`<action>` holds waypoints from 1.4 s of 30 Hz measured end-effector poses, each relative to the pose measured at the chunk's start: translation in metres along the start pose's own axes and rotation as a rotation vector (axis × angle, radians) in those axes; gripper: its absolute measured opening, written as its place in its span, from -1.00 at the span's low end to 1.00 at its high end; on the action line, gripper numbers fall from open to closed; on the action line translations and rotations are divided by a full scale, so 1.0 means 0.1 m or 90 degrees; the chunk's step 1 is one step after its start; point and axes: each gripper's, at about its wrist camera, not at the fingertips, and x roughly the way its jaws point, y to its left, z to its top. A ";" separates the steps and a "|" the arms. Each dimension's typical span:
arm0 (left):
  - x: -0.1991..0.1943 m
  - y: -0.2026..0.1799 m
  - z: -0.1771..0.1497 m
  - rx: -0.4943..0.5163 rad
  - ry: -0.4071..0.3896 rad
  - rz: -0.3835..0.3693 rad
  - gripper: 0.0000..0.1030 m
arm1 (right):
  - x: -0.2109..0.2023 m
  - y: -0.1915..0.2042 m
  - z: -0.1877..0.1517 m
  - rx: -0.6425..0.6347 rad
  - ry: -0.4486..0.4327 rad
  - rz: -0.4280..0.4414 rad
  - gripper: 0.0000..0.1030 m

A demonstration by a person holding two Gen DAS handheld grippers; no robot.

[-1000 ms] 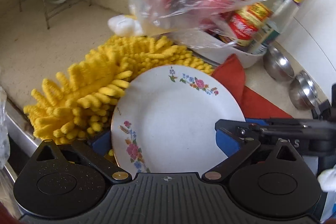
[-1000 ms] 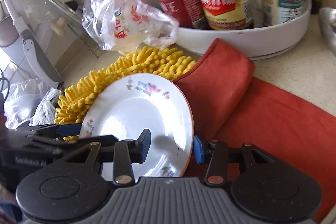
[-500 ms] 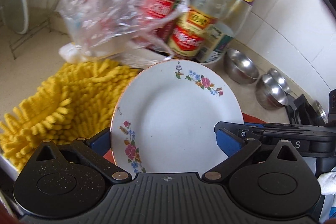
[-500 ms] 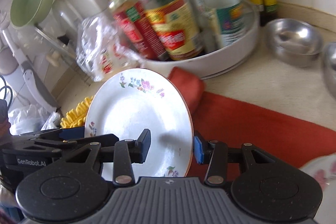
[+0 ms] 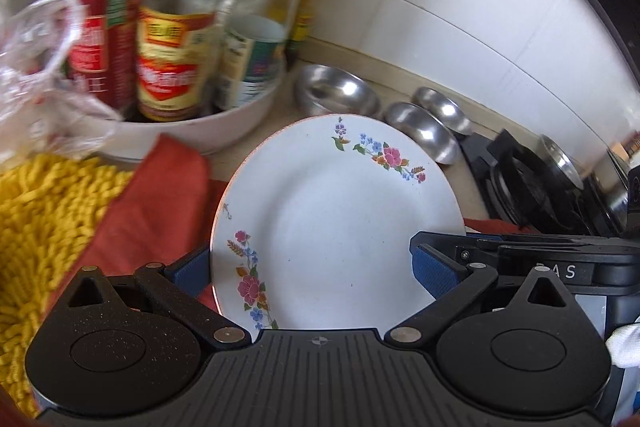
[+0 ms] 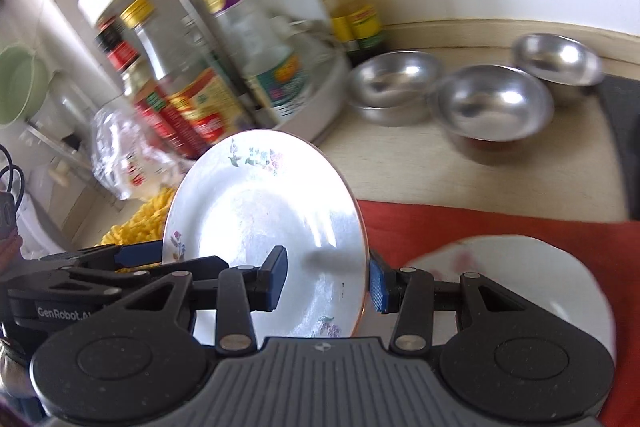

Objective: Organize plates and bowls
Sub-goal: 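Carry the small floral plate with the right gripper over the plate stack, then lower the small plate onto the stack and open the right gripper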

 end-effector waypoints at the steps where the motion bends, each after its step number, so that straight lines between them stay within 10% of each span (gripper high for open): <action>1: 0.04 -0.06 0.00 0.009 0.004 -0.007 0.99 | -0.06 -0.06 -0.02 0.008 -0.003 -0.005 -0.18; 18: 0.49 -0.79 -0.18 0.093 0.068 -0.074 0.99 | -0.59 -0.71 -0.35 0.107 -0.024 -0.085 -0.18; 42: 0.86 -1.15 -0.40 0.144 0.105 -0.043 0.95 | -0.68 -1.17 -0.55 0.116 -0.080 -0.192 -0.18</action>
